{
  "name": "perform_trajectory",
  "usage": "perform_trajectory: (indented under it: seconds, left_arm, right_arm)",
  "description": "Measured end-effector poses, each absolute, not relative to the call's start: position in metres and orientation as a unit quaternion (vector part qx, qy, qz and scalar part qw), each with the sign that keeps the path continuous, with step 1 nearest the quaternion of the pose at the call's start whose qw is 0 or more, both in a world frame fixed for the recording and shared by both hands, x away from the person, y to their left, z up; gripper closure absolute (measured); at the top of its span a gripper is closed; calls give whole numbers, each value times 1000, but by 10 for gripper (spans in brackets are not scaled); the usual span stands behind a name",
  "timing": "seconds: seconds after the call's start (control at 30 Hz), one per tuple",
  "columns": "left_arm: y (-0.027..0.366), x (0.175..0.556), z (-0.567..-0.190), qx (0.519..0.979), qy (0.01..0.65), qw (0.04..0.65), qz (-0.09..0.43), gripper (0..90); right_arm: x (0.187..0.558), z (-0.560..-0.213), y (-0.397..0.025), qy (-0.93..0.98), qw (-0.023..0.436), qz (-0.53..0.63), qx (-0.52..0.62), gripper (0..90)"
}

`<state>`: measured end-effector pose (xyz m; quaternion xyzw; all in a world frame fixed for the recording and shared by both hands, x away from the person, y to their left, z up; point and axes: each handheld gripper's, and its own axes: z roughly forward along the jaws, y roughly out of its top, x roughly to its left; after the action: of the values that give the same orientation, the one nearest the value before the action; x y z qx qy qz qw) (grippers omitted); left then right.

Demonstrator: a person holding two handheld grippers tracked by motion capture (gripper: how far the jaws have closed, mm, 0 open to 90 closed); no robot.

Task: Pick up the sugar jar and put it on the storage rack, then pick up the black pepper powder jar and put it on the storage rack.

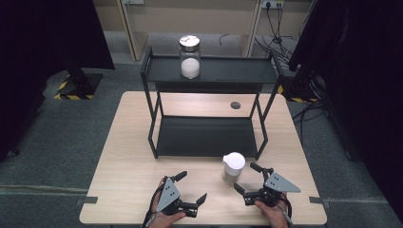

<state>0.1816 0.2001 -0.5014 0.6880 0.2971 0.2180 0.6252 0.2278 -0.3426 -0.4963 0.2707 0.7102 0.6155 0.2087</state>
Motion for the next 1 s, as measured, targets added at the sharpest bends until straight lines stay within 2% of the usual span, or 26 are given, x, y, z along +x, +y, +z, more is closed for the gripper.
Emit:
perform_trajectory:
  seconds: [1.0]
  left_arm:
    - [202,180,-502,686,295,626,226,5]
  right_arm:
    - [228,-497,-343,709,209,617,272,7]
